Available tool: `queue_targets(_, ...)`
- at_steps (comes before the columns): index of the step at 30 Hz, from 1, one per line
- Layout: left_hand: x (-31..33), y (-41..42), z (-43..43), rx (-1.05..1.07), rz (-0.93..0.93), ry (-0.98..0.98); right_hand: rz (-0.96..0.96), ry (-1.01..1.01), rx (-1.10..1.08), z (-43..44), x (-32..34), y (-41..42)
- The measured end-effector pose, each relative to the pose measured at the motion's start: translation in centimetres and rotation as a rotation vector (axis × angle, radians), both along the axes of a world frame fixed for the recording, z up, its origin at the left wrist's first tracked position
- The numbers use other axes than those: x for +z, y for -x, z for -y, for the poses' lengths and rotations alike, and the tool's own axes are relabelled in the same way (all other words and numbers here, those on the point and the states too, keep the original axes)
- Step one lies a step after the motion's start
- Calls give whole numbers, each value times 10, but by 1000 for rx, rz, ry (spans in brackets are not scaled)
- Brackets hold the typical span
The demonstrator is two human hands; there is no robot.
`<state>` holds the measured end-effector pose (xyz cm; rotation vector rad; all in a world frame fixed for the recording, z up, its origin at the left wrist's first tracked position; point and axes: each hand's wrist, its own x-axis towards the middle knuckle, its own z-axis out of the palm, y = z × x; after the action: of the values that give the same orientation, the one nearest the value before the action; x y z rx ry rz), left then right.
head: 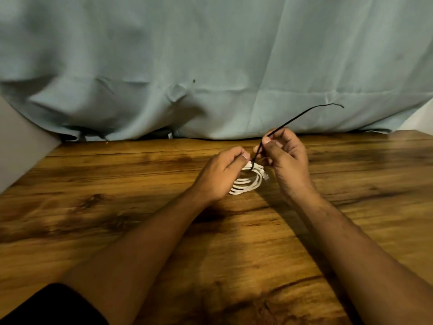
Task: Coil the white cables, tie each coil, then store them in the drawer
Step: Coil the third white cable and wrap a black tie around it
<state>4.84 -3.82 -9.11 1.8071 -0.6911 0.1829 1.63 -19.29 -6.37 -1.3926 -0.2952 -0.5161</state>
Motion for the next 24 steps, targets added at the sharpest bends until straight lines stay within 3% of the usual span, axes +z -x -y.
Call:
queue_targets(8, -2, -4, -6, 83, -66, 92, -58, 94, 190, 1, 5, 2)
queue_targets(12, 0, 1, -2, 75, -42, 66, -26, 34, 108, 2, 9, 3)
queue_targets(17, 2, 15, 12, 0, 72, -37, -124, 23, -93, 8, -1, -4)
queue_targets(24, 1, 16, 8, -9, 175, -133, -211, -21, -86, 14, 0, -3)
